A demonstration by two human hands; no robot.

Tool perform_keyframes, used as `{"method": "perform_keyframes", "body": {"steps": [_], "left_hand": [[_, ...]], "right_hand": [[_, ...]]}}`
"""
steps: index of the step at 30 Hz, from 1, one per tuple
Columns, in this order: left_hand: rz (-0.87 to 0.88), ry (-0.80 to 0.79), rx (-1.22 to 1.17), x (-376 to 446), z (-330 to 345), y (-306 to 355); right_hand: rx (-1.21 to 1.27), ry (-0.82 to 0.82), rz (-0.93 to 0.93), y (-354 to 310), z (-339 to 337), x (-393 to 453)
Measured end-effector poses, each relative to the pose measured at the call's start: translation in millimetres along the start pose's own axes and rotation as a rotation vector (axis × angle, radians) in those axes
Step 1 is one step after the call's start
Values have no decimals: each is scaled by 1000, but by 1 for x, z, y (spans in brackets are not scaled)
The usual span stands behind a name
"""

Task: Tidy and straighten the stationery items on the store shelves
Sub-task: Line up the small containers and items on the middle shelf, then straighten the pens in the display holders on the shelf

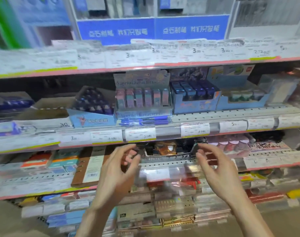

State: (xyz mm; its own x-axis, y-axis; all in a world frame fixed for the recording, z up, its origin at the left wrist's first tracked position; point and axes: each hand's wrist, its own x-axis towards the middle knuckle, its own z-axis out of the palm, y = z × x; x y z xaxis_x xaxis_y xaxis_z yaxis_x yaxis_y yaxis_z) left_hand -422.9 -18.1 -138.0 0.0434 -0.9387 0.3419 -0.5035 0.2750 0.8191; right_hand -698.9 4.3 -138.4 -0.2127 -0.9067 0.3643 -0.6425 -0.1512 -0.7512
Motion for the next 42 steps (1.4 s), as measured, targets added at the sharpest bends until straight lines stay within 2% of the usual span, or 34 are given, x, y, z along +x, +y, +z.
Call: {"method": "perform_keyframes", "body": {"steps": [3, 8, 12, 15, 20, 24, 33, 42], "left_hand": [[29, 33, -8, 5, -24, -1], [195, 84, 113, 24, -56, 12], [330, 121, 229, 49, -68, 33], [391, 96, 364, 70, -68, 43], [359, -52, 552, 93, -57, 50], [341, -84, 650, 99, -52, 53], [296, -121, 699, 101, -51, 57], [296, -117, 674, 102, -53, 62]], "right_hand": [[-17, 31, -51, -23, 3, 6], [-72, 86, -185, -57, 0, 27], [-201, 18, -301, -83, -4, 59], [-354, -110, -389, -100, -4, 89], [-555, -358, -443, -122, 4, 123], [-554, -465, -425, -127, 5, 134], [-465, -550, -413, -129, 1, 141], [-403, -483, -454, -128, -11, 141]]}}
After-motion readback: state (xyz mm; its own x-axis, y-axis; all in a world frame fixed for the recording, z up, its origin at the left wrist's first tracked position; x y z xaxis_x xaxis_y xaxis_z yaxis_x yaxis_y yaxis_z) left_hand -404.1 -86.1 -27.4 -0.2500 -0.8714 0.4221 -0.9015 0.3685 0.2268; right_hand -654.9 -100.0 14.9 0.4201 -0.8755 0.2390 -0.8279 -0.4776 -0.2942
